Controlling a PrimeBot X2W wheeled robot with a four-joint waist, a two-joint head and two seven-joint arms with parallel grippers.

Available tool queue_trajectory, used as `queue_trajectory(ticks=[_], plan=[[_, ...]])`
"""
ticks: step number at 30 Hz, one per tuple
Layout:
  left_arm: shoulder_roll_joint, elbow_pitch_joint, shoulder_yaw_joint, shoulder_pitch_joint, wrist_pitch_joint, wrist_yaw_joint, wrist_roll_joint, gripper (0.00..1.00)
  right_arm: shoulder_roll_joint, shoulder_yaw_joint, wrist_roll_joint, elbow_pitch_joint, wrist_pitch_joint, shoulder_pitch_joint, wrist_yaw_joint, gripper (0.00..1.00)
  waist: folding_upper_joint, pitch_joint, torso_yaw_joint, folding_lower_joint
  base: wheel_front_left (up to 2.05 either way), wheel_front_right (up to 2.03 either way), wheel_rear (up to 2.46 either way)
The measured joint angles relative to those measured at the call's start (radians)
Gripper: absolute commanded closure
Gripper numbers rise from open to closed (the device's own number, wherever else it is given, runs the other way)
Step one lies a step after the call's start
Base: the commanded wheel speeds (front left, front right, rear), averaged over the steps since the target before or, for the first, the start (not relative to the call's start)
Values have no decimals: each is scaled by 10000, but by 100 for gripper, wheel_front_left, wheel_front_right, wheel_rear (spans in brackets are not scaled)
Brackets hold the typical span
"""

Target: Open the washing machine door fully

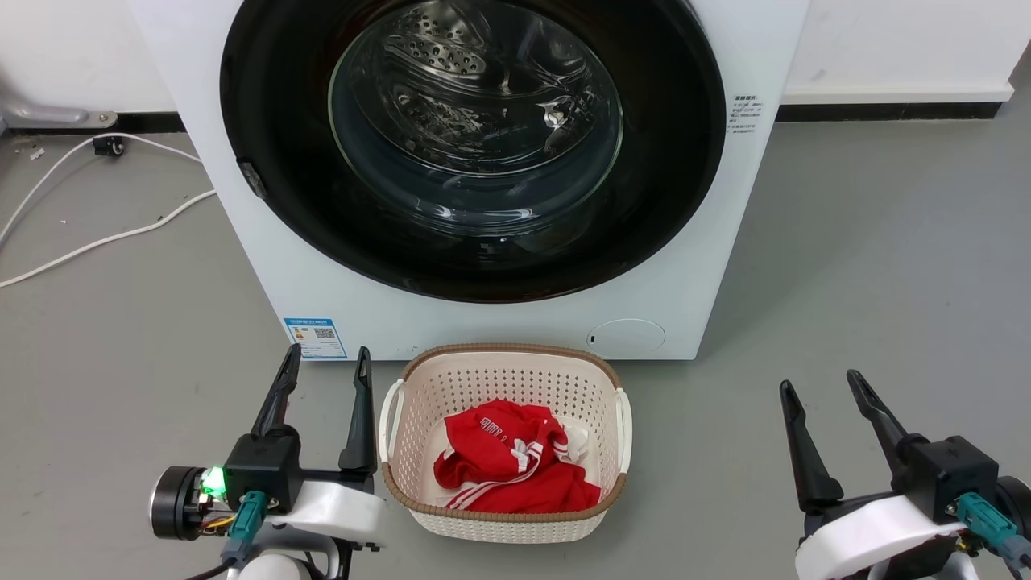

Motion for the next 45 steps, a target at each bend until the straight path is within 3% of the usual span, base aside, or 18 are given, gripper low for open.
queue_trajectory(ticks=[18,19,20,21,29,38,43,45], plan=[[-155,128,171,17,-73,-176,-27,0,6,-25,330,205,-130,29,0,0,0,9,-28,0,0,0,0],[-157,140,171,17,-73,-180,-17,0,6,-31,380,224,-130,28,0,55,0,12,-31,0,0,0,0],[-161,150,176,17,-73,-192,-12,0,6,-29,435,244,-128,28,0,88,0,15,-32,0,0,0,0],[-171,155,182,17,-73,-198,-13,0,6,-29,470,259,-128,27,0,100,0,20,-34,0,0,0,0],[-224,182,217,17,-73,-236,0,0,6,-31,1124,322,-401,12,0,100,0,40,-36,0,0,0,0],[-270,228,268,16,-73,-261,40,0,13,606,7693,761,-1914,-67,-2,100,0,87,-20,0,0,0,0],[-295,213,322,12,-73,-253,40,0,31,736,12960,523,-2295,-516,-2,100,0,182,-50,0,0,0,0],[-303,174,339,-6,-73,-253,40,0,40,320,14136,387,-2314,-830,-2,100,0,239,-64,0,0,0,0]])
